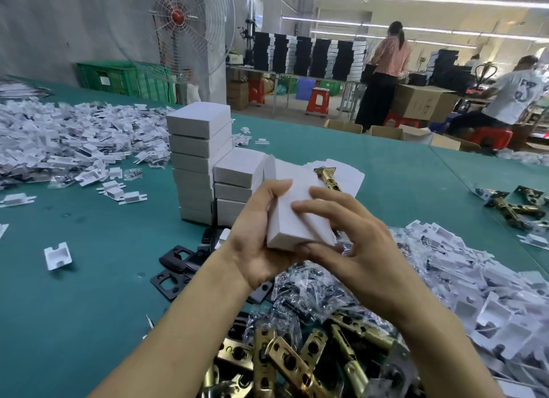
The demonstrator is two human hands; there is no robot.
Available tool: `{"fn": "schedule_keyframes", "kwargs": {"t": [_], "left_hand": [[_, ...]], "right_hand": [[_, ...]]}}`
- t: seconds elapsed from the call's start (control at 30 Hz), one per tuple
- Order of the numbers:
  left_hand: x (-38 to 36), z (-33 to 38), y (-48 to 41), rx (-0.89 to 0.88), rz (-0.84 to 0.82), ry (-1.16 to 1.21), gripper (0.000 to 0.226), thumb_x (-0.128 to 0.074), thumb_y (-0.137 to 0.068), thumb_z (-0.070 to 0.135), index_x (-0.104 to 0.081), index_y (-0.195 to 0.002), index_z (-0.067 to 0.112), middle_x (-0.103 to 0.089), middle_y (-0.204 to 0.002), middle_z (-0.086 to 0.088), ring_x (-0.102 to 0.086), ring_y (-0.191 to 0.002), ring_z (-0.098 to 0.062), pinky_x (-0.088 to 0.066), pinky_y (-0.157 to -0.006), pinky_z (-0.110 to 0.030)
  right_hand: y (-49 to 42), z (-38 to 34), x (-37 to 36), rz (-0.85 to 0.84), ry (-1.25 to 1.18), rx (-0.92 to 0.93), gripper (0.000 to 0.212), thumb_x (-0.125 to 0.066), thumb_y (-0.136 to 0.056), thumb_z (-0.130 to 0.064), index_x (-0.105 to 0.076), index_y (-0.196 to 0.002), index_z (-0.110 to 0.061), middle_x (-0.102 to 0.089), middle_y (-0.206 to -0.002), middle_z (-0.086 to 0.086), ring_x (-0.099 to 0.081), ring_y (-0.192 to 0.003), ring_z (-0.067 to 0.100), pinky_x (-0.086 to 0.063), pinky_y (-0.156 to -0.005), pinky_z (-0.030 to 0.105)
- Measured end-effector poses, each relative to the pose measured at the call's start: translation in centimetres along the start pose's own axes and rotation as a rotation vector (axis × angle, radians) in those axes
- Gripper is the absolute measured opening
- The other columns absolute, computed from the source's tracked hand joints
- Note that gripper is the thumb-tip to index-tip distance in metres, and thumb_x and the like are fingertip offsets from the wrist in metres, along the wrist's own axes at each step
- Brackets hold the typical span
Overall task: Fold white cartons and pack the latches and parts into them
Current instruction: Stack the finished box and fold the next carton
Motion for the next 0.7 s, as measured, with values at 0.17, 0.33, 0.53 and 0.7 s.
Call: {"fn": "schedule_keyframes", "kwargs": {"t": [0.17, 0.33, 0.53, 0.7], "left_hand": [[-0.3, -0.1, 0.2, -0.003, -0.011, -0.088, 0.047, -0.067, -0.071, 0.021, -0.063, -0.117, 0.011, -0.062, -0.097, -0.011, -0.062, -0.08, -0.025, -0.052, -0.06, -0.033], [0.9, 0.8, -0.1, -0.101, 0.215, -0.144, 0.053, -0.071, -0.073, 0.019, -0.06, -0.122, 0.003, -0.07, -0.102, -0.017, -0.069, -0.081, -0.028, -0.06, -0.067, -0.045], [3.7, 2.7, 0.0, -0.265, 0.403, -0.085, 0.079, -0.079, -0.063, 0.034, -0.051, -0.136, 0.019, -0.064, -0.125, -0.017, -0.064, -0.112, -0.04, -0.057, -0.071, -0.065], [3.3, 2.2, -0.3, -0.302, 0.313, -0.176, 0.068, -0.081, -0.066, 0.033, -0.058, -0.129, 0.022, -0.075, -0.097, -0.007, -0.074, -0.086, -0.028, -0.06, -0.061, -0.047]], "right_hand": [[0.1, 0.2, -0.3, -0.019, 0.056, -0.009, 0.055, -0.078, -0.083, -0.023, -0.058, -0.119, -0.06, -0.042, -0.145, -0.029, -0.04, -0.13, -0.01, -0.047, -0.095, 0.016], [0.0, 1.0, -0.5, -0.069, 0.141, -0.083, 0.046, -0.071, -0.086, -0.041, -0.057, -0.127, -0.055, -0.048, -0.139, -0.029, -0.044, -0.127, -0.005, -0.041, -0.107, 0.027], [0.4, 2.9, -0.7, -0.191, 0.243, -0.271, 0.033, -0.065, -0.092, -0.041, -0.061, -0.124, -0.041, -0.063, -0.122, -0.02, -0.058, -0.106, -0.002, -0.051, -0.098, 0.036], [1.0, 3.2, -2.3, -0.439, 0.217, -0.314, 0.039, -0.065, -0.093, -0.041, -0.058, -0.131, -0.038, -0.062, -0.127, -0.016, -0.05, -0.087, -0.018, -0.045, -0.089, 0.019]]}}
Point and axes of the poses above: each hand's wrist, its own y-axis away from the middle knuckle, its own x-axis out of the back of the hand, z = x × y, the point moved 4 cm from there along -y, towards the middle knuckle
